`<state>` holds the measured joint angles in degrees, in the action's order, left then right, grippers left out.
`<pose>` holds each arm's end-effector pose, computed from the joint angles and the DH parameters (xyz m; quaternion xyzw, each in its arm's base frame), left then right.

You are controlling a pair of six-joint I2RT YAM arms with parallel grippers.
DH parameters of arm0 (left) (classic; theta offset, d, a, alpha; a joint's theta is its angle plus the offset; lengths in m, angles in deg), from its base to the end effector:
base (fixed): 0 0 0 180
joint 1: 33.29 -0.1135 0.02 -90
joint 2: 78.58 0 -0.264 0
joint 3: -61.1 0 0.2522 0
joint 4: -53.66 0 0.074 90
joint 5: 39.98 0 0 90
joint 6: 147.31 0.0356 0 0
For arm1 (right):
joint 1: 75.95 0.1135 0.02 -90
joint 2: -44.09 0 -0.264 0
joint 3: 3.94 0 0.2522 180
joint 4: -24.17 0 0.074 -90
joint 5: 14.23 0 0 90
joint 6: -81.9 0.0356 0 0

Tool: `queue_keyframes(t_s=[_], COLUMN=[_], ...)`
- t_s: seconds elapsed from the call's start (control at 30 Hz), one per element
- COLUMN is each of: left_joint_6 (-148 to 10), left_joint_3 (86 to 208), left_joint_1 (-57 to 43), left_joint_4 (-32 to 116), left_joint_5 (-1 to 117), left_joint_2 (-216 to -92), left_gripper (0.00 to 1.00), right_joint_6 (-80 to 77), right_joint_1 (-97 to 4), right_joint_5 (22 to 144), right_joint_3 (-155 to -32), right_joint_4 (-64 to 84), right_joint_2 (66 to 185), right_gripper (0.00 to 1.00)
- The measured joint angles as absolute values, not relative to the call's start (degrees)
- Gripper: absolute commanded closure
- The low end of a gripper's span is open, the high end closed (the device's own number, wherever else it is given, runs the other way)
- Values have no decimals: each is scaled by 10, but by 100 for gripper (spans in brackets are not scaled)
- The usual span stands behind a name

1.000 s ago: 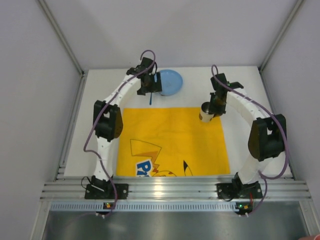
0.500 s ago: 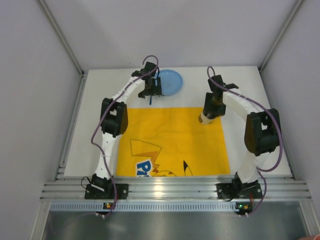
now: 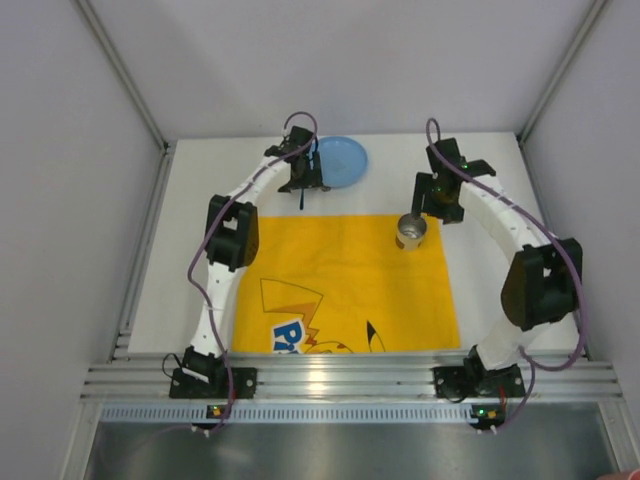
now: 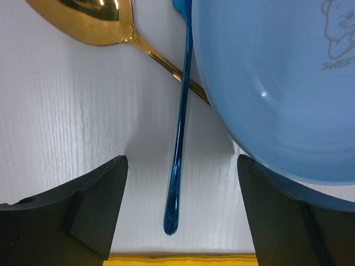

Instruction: Set the dinner table for one person

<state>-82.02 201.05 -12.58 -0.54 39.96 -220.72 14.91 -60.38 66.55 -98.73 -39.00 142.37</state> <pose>0.5081 -0.1854 0.1751 -0.0586 0.9521 -0.0338 0.2981 0.3416 0.0893 0.2592 0.0796 0.9730 -0.0077 0.2163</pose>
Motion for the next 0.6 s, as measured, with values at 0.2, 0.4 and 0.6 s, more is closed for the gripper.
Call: queue_keyframes(t_s=[0.2,0.4,0.6], left_joint_6=[-810,-796,-794], left_joint_3=[2036,2052,2052], left_joint_1=[-134,-145,-154], left_joint_4=[27,32,34], left_joint_5=[400,398,414], left_joint_2=[-2232,-2244,-2245], left_gripper=[23,57,100], right_joint_6=[151,156,160], right_joint_1=[-608,-619,-627], right_joint_5=[664,664,664], right_joint_3=[-1023,-1025,-1034], right_joint_4=[-427,-463,-480], right_joint_2=[1289,1255,1282], right_gripper=[30,30,30])
